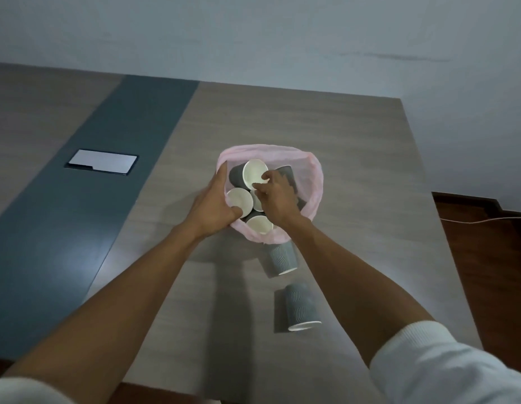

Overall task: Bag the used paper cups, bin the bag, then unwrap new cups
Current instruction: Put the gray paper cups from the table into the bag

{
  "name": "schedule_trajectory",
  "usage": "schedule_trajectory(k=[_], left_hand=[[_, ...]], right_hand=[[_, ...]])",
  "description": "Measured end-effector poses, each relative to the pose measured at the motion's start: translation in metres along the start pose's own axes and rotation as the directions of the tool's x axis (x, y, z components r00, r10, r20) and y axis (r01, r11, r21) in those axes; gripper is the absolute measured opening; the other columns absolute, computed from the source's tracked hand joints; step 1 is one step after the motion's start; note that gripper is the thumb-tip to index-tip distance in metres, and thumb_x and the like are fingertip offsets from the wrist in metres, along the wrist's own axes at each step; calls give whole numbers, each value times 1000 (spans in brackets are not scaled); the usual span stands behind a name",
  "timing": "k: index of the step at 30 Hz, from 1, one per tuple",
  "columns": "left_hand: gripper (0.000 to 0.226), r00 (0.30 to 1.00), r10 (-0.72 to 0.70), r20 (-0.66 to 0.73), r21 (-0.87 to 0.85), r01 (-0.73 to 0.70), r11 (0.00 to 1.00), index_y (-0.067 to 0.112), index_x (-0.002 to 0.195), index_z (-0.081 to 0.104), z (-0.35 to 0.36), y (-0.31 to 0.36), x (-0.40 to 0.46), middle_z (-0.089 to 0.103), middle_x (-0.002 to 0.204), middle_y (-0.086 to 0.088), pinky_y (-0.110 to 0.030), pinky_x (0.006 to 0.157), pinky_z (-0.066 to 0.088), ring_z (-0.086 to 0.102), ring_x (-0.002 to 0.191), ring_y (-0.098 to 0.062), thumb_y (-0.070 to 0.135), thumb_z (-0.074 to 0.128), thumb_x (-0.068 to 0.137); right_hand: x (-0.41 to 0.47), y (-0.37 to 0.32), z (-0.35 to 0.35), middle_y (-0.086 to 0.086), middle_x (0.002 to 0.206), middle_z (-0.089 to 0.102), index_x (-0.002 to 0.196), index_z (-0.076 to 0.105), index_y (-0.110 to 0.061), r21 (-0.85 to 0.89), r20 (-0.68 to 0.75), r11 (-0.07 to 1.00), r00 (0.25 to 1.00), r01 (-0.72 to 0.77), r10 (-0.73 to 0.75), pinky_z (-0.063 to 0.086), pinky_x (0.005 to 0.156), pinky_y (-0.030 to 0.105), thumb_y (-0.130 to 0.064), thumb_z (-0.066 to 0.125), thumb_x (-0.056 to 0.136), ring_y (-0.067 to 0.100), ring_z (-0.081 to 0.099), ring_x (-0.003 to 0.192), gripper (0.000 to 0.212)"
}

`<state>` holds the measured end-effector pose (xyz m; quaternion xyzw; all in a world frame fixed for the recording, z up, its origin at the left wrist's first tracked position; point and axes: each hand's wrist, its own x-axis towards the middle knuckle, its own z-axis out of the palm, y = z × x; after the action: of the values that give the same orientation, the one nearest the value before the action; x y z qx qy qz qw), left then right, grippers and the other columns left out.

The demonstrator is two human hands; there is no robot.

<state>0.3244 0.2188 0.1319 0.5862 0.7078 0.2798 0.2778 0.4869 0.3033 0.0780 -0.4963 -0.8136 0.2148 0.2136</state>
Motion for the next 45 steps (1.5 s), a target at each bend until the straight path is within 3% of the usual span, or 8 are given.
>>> schedule_trajectory(k=[3, 7, 11, 14, 18, 27, 36, 45], left_hand=[[109, 1000, -2, -9, 11, 2, 1000, 51, 157, 15, 1, -2, 3, 62, 123, 8, -49, 72, 64, 66, 96, -26, 18, 73, 71], [104, 999, -22, -47, -61, 19, 998, 49, 155, 22, 2, -3, 7, 60, 129, 9, -51, 74, 64, 66, 102, -27, 19, 71, 68], [99, 996, -17, -84, -102, 8, 995, 47, 151, 27, 1, -3, 15, 60, 128, 7, -56, 72, 64, 68, 101, -30, 20, 70, 66], [98, 996, -8, -94, -107, -2, 994, 45, 150, 27, 0, -3, 19, 59, 129, 6, -56, 72, 64, 68, 103, -30, 22, 70, 65], [97, 996, -5, -91, -116, -5, 993, 46, 149, 28, 2, -4, 16, 59, 129, 5, -58, 72, 64, 68, 103, -32, 23, 69, 64], [95, 997, -18, -81, -109, 9, 994, 56, 144, 28, 2, -9, -1, 59, 122, 10, -58, 68, 63, 69, 86, -35, 14, 66, 67], [89, 992, -62, -106, -103, 52, 993, 55, 146, 26, 1, -7, -6, 58, 129, 12, -54, 74, 64, 68, 93, -30, 21, 64, 72], [86, 989, -88, -122, -103, 76, 992, 50, 148, 27, 3, 2, 6, 57, 131, 12, -52, 72, 65, 66, 98, -29, 23, 66, 75]], right_hand=[[8, -4, -4, 13, 140, 57, 138, 56, -7, 17, 79, 1000, 997, -7, 6, 47, 102, 49, 0, 45, 96, 34, 53, 127, 44], [-1, 1, -16, -1, 82, 65, 81, 61, -12, 71, -77, 979, 977, -193, 198, 52, 62, 39, -12, 45, 83, 24, 60, 72, 16], [-25, 9, -42, 12, 69, 72, 70, 70, -1, -2, 625, 935, 729, -354, 278, 48, 49, 25, -8, 53, 79, 23, 60, 50, 20], [-47, 25, -43, 11, 79, 74, 82, 69, -2, -210, 759, 923, 541, -323, 362, 51, 50, 25, -16, 56, 84, 23, 68, 54, 19], [-63, 39, -29, 1, 79, 65, 106, 49, -14, -325, 522, 908, 751, -264, 405, 49, 49, 28, -45, 69, 82, 20, 66, 55, 45], [-87, 47, 34, 18, 128, 62, 157, 2, -15, -45, 407, 877, 793, -478, 453, 51, 93, 45, -37, 81, 77, 39, 62, 115, 115], [-43, 52, -75, 4, 97, 73, 103, 67, -21, -447, 540, 837, 652, -314, 533, 60, 72, 36, -50, 68, 44, 23, 71, 78, 65], [2, 44, -85, 16, 112, 66, 116, 62, -6, 8, 63, 962, 960, -273, 272, 47, 74, 34, -43, 63, 92, 34, 64, 96, 44]])
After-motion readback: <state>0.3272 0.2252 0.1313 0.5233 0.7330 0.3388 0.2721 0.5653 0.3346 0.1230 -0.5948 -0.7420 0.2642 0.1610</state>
